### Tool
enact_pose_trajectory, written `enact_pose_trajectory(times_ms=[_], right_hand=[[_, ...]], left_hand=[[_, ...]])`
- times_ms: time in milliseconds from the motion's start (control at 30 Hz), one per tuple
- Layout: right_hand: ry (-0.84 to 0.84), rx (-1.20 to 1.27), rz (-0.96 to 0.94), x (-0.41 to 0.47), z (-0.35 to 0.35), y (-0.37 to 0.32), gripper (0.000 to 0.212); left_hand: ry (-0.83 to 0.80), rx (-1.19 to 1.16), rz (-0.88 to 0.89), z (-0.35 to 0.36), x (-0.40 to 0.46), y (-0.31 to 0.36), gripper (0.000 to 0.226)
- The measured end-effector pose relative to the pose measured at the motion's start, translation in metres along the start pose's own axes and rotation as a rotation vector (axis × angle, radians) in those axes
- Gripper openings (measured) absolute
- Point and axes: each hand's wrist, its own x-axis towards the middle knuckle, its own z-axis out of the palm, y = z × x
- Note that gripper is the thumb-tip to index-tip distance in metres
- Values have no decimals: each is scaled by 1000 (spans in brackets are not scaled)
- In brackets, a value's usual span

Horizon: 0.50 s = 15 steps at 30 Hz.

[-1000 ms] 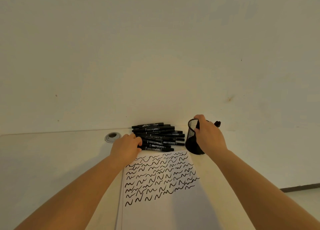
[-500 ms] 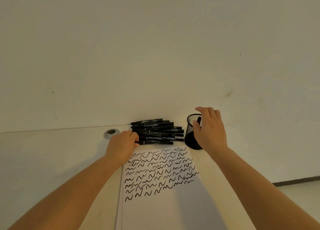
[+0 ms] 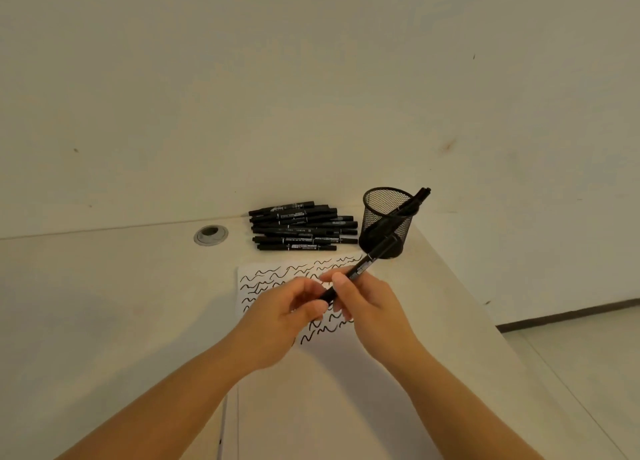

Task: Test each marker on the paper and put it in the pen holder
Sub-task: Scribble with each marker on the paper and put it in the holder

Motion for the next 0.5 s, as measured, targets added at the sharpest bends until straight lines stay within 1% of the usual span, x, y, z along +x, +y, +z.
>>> enact_pose_trajectory(times_ms=[67, 133, 267, 333, 400, 467, 500], right_hand=[[-6, -4, 13, -6, 3, 4, 24], [5, -1, 40, -10, 3, 7, 27], [101, 58, 200, -14, 9, 12, 30], [179, 139, 270, -12, 10, 15, 29], [236, 209, 320, -12, 14, 18, 29], [284, 244, 354, -11, 18, 20, 30], [317, 245, 362, -10, 17, 20, 31]], left_hand=[[-36, 90, 21, 5, -7, 0, 15], [-37, 172, 46, 10, -14, 2, 18], [72, 433, 66, 14, -22, 4, 17], [150, 565, 102, 16, -21, 7, 21], [219, 759, 145, 19, -17, 9, 28], [251, 924, 183, 25, -15, 13, 31], [249, 994, 212, 26, -15, 16, 28]])
